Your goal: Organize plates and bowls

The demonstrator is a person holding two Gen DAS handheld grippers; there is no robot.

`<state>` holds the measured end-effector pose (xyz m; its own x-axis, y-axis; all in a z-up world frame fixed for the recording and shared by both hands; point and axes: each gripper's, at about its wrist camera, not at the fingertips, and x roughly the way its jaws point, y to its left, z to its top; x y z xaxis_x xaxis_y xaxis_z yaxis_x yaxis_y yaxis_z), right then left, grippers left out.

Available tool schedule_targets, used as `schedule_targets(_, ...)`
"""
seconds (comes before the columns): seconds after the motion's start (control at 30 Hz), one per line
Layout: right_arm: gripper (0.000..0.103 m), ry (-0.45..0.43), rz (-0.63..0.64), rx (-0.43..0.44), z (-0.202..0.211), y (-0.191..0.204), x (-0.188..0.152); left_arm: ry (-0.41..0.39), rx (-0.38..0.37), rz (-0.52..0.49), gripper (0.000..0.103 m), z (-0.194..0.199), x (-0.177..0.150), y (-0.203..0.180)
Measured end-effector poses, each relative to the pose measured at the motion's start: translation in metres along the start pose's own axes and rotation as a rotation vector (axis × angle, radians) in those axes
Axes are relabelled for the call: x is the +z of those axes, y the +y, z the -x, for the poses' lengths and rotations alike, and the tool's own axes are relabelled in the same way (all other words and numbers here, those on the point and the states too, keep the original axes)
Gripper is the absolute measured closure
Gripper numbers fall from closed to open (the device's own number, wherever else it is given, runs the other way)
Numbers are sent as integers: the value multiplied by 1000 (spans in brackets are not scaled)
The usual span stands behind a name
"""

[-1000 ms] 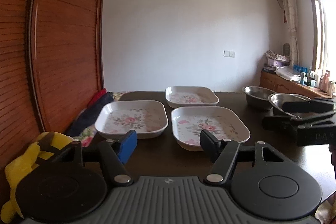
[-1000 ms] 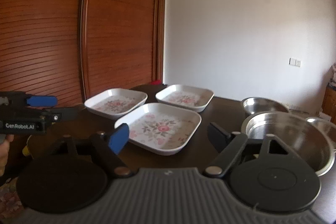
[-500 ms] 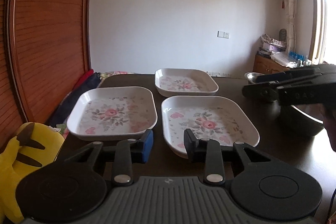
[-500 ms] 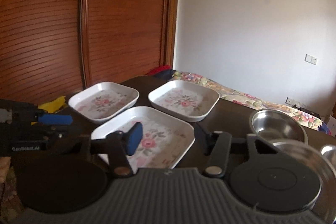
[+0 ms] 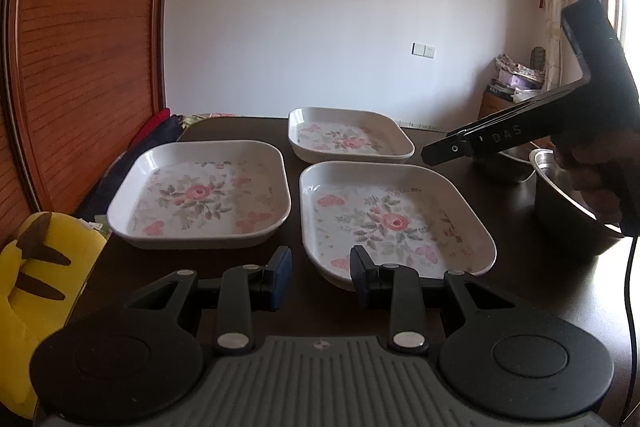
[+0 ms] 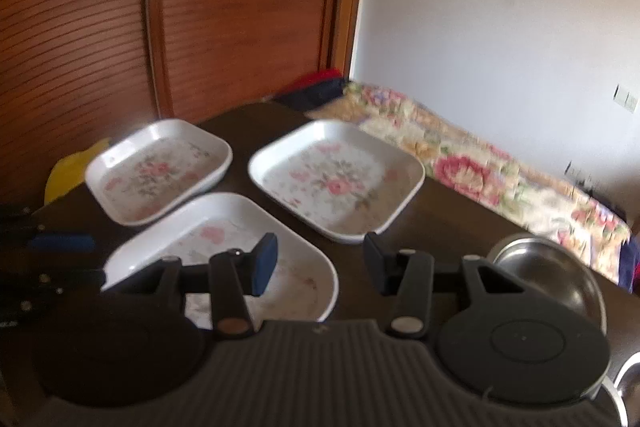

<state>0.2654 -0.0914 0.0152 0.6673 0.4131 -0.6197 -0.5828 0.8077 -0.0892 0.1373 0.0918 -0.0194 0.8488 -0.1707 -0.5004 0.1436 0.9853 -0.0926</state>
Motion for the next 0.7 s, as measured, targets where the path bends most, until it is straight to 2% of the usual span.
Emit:
schedule_targets(0.33, 54, 113, -11, 43, -16, -3, 3, 19, -31, 29, 40, -10, 0, 2)
schedule_targets(0.57, 54, 170, -11, 36, -21, -2, 2, 25, -42, 47, 40, -14, 0, 4)
schedule_targets(0.7, 54, 213, -16, 44, -29, -2, 0, 22, -29, 49, 48, -16, 0, 3)
